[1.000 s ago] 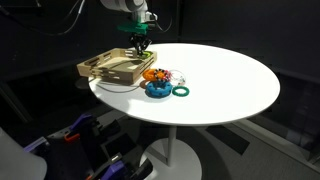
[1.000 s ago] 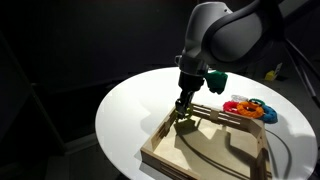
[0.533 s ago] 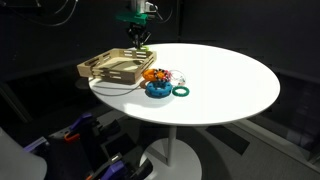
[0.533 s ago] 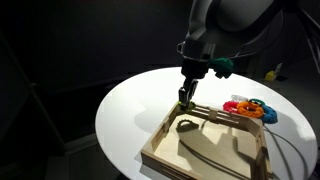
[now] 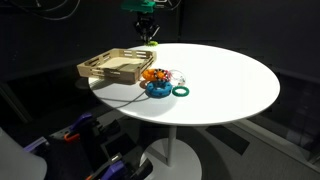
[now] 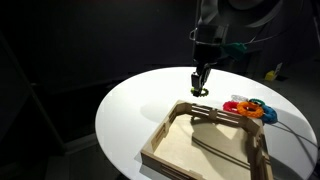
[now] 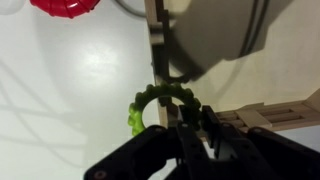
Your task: Remove the green ring from the crate and put it on the pile on the right
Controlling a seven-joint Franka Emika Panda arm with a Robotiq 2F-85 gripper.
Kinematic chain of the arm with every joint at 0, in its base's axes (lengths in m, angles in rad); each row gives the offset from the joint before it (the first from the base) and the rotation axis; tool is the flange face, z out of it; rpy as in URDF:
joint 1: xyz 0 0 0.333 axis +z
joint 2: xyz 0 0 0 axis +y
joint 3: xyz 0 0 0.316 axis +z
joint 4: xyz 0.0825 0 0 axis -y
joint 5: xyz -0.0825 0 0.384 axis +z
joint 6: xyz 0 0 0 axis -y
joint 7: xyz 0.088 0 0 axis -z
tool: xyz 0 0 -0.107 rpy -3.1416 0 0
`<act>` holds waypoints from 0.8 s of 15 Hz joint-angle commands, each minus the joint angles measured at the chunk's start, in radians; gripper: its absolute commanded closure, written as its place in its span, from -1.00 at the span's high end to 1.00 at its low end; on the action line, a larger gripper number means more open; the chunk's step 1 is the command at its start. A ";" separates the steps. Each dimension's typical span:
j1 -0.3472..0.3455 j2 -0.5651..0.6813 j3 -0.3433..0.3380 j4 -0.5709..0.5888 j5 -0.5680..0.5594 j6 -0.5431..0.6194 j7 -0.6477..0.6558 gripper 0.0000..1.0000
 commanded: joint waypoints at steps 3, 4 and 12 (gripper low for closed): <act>-0.030 -0.072 -0.059 -0.070 -0.078 -0.022 0.092 -0.86; -0.037 -0.079 -0.070 -0.082 -0.086 -0.025 0.103 -0.86; -0.085 -0.116 -0.112 -0.182 -0.077 -0.065 0.153 -0.85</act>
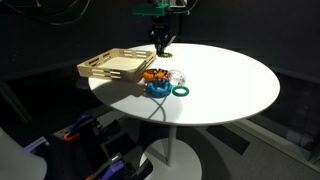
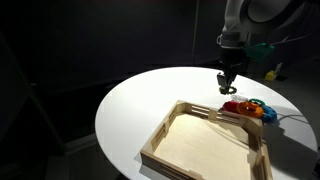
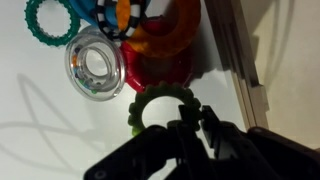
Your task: Remove the green ring from the crate and put it on the pile on the right
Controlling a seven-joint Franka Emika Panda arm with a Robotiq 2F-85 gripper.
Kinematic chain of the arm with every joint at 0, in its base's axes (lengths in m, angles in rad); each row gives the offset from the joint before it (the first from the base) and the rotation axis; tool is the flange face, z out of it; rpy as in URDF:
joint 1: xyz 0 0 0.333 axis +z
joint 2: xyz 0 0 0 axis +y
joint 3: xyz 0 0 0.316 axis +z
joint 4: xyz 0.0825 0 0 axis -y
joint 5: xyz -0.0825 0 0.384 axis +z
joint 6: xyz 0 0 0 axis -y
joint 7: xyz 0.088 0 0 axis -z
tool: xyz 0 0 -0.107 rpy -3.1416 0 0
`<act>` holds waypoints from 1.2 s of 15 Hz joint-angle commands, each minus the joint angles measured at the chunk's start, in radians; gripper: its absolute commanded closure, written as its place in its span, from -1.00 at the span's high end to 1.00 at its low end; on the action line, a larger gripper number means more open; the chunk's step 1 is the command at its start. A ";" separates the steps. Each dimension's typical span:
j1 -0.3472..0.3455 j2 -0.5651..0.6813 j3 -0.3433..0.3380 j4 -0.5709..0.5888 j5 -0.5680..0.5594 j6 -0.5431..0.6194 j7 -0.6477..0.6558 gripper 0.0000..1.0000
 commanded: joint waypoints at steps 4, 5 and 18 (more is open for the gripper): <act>-0.018 -0.043 -0.015 -0.074 -0.017 -0.056 0.081 -0.82; -0.019 -0.042 -0.017 -0.075 -0.018 -0.067 0.089 -0.76; 0.003 -0.054 0.030 -0.095 -0.009 0.071 0.012 1.00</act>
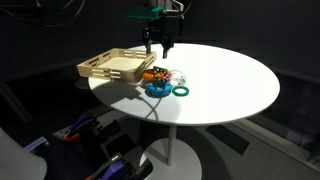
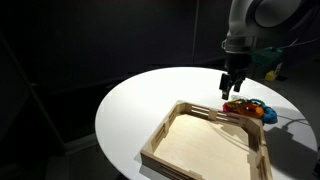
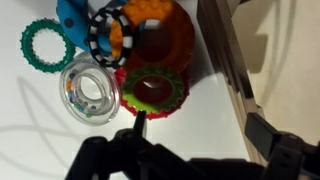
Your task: Remove the green ring from the crate and put it on the pile on the right
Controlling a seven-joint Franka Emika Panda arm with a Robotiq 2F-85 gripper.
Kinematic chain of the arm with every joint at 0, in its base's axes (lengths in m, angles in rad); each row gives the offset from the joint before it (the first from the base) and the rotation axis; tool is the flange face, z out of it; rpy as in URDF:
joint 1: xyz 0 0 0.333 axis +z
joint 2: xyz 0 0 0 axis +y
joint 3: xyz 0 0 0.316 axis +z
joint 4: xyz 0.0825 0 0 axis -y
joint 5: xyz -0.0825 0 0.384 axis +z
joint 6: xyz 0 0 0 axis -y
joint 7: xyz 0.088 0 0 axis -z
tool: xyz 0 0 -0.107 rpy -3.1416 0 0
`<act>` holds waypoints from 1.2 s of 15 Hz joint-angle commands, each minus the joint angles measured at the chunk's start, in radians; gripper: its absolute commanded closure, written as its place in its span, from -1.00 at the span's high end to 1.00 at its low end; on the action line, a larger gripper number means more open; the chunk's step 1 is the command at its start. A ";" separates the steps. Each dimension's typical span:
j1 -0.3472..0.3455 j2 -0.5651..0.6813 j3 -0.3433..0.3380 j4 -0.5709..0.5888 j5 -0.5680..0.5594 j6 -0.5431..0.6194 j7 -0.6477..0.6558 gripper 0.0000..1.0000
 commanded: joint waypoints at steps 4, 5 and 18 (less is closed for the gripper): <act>0.033 0.011 0.047 -0.030 -0.017 0.167 -0.054 1.00; 0.038 0.018 0.052 -0.032 -0.017 0.190 -0.057 1.00; 0.066 0.134 0.061 -0.022 -0.048 0.331 -0.085 -0.16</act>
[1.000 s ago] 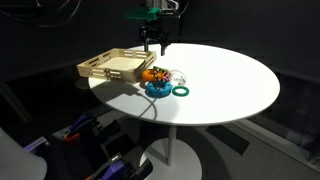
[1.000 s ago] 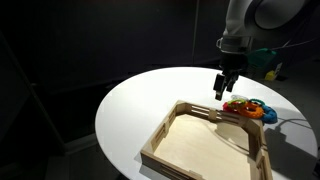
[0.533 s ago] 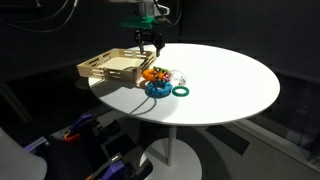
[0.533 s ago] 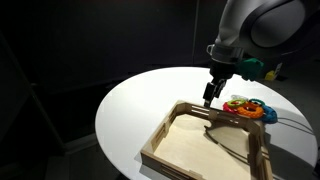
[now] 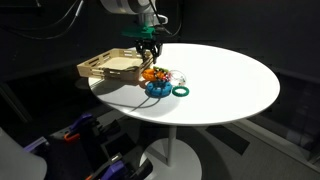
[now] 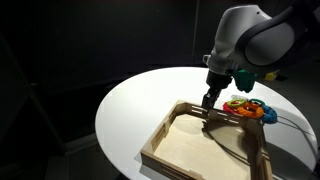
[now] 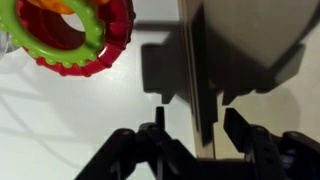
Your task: Remove the green ring from the crate and put it on the pile on the right
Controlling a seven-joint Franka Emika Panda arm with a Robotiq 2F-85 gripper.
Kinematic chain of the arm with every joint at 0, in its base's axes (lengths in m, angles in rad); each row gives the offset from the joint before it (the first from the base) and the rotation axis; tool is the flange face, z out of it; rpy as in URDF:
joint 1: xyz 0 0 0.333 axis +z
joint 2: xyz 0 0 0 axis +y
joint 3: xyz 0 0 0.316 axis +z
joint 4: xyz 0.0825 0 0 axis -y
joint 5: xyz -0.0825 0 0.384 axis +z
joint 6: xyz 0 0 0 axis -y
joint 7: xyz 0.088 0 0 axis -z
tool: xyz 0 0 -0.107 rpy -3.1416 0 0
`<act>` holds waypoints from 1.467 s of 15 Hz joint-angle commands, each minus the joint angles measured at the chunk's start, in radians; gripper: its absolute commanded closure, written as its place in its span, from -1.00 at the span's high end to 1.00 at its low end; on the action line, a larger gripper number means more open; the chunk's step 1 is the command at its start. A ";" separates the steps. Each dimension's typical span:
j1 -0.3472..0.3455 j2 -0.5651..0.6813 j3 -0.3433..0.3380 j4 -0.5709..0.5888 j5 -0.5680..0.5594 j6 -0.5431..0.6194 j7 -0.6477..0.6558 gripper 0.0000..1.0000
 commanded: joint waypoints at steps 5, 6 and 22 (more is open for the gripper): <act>-0.003 -0.005 -0.002 -0.001 -0.025 0.003 -0.006 -0.91; -0.003 -0.011 -0.004 -0.004 -0.027 -0.003 -0.001 -0.96; -0.011 -0.089 -0.044 -0.082 -0.021 -0.079 0.094 -0.87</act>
